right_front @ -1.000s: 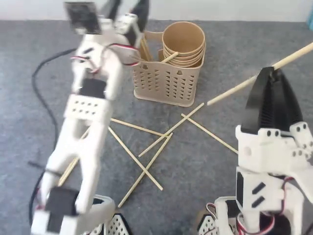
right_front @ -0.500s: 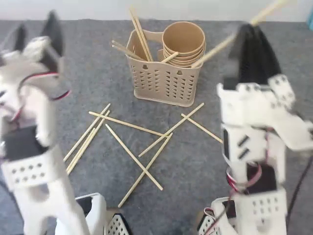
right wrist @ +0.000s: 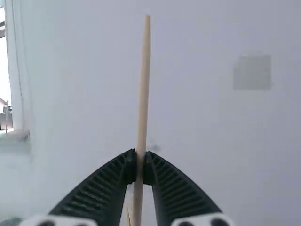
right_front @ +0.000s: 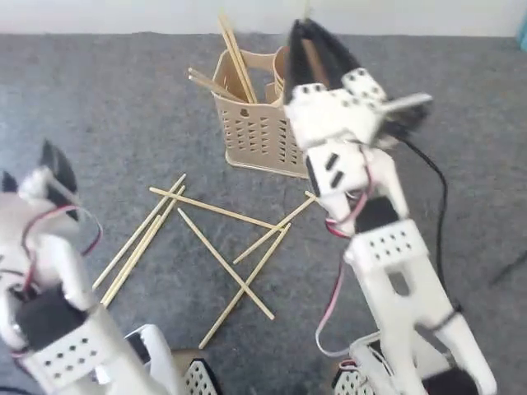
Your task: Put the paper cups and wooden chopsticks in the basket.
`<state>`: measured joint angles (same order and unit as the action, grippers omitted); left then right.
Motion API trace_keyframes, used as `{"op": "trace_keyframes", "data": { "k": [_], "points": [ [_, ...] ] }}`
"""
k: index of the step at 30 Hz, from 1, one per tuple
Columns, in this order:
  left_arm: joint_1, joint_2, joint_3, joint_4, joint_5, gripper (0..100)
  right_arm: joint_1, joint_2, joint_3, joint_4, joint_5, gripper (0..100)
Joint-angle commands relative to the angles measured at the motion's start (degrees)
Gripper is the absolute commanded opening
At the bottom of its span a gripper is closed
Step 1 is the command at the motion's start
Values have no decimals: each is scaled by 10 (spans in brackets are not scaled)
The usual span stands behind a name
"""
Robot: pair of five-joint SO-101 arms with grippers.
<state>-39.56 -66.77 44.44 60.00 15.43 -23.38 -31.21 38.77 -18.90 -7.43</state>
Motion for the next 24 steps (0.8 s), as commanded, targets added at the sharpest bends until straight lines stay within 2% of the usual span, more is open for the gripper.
{"op": "trace_keyframes", "data": {
  "k": [1,5,9,14,16,19,24],
  "points": [
    [-15,-45,94,2,5,224,-24,53,-77,-38,28,8],
    [-15,-48,205,-51,7,224,-41,109,-127,-84,33,8],
    [-16,-52,285,-84,4,224,-51,176,-185,-88,77,8],
    [-40,-52,308,-91,3,224,-48,275,-258,-85,88,13],
    [-40,-52,322,-91,-10,224,-47,303,-273,-85,89,49],
    [-40,-49,333,-91,-33,224,-50,319,-273,-84,89,101],
    [-8,-47,345,-89,-50,224,-51,313,-276,-50,89,102]
  ]
}}
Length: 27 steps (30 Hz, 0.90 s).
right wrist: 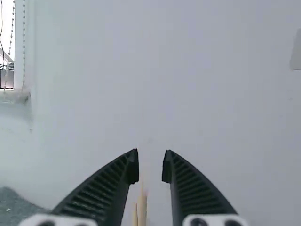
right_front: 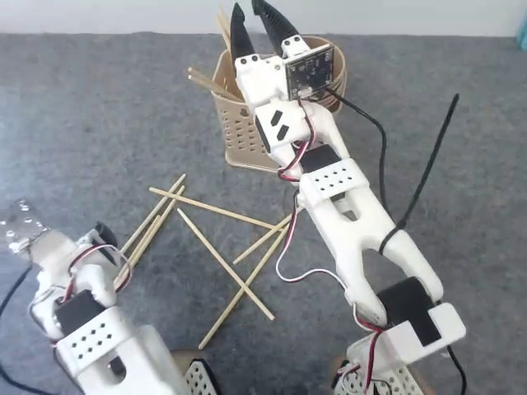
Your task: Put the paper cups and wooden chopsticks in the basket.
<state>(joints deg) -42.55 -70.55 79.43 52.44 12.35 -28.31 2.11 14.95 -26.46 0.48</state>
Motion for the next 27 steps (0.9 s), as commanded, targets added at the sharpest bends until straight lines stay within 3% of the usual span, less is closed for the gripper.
{"op": "trace_keyframes", "data": {
  "k": [1,4,9,13,21,27],
  "points": [
    [30,-9,-5,-12,-24,224,-2,-30,-38,49,10,102],
    [40,-9,-1,-12,-27,224,-2,-94,-29,154,7,102],
    [52,-8,0,-8,-39,224,0,-273,-26,466,-18,102],
    [71,21,-13,9,-51,224,15,-407,-26,659,-40,102],
    [96,238,-115,8,-59,224,122,-533,-23,890,-54,102],
    [103,377,-201,7,-142,224,198,-574,-23,1047,-80,101]
  ]
}}
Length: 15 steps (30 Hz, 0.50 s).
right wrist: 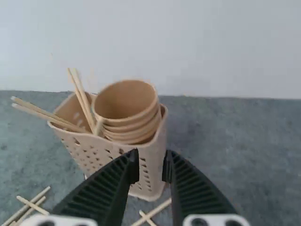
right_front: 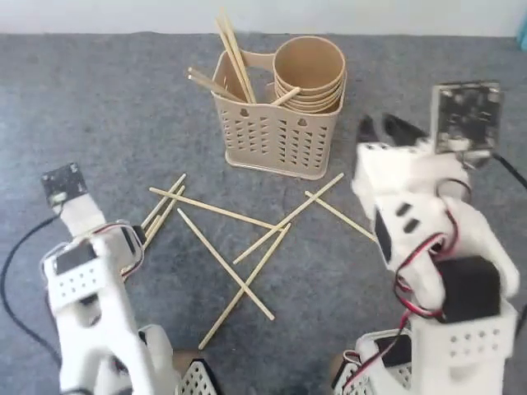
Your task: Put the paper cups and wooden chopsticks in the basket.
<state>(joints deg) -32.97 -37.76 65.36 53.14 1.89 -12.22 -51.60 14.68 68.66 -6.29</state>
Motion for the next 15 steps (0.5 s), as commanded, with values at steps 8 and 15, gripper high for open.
{"op": "trace_keyframes", "data": {
  "k": [8,15],
  "points": [
    [10,200,-138,-52,-146,224,70,-80,-19,253,-11,19],
    [47,336,-211,-47,-217,224,77,-131,25,273,16,18]
  ]
}}
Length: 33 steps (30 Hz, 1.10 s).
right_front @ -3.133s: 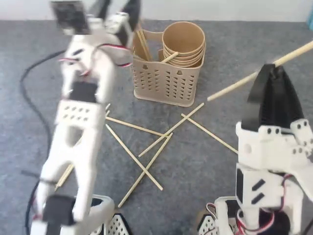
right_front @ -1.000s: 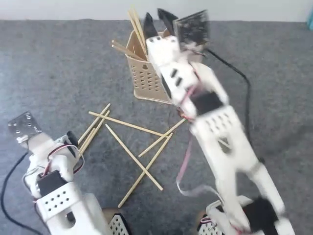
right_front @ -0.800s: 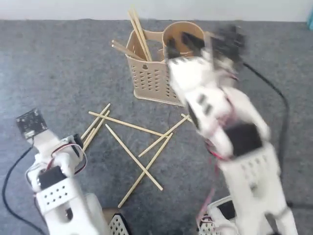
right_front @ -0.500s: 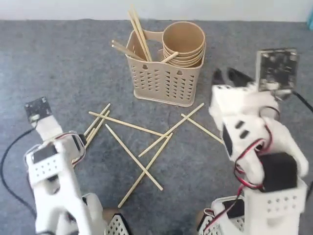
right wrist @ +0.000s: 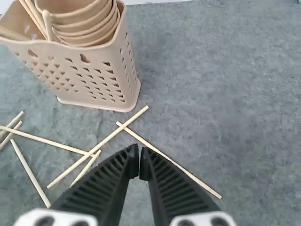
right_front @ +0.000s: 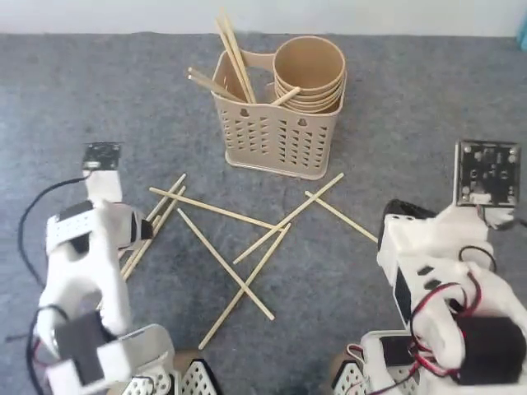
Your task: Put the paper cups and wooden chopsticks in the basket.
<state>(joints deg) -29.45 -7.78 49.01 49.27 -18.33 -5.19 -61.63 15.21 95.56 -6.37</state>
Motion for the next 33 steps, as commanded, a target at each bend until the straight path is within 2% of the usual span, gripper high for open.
{"op": "trace_keyframes", "data": {
  "k": [1,4,9,13,21,25,29,33],
  "points": [
    [11,51,-61,3,-15,224,7,-43,31,3,18,18],
    [11,95,-111,48,-17,198,7,-83,56,3,18,18],
    [24,155,-166,122,-86,2,7,-145,71,3,18,12],
    [42,177,-175,214,-160,13,5,-188,71,9,18,13],
    [55,71,-175,316,-164,13,4,-201,172,44,19,13],
    [60,-14,-174,331,-162,13,8,-197,244,25,53,13],
    [83,-63,-175,327,-159,13,28,-196,245,19,69,13],
    [108,-63,-172,276,-106,32,48,-192,249,19,98,13]
  ]
}}
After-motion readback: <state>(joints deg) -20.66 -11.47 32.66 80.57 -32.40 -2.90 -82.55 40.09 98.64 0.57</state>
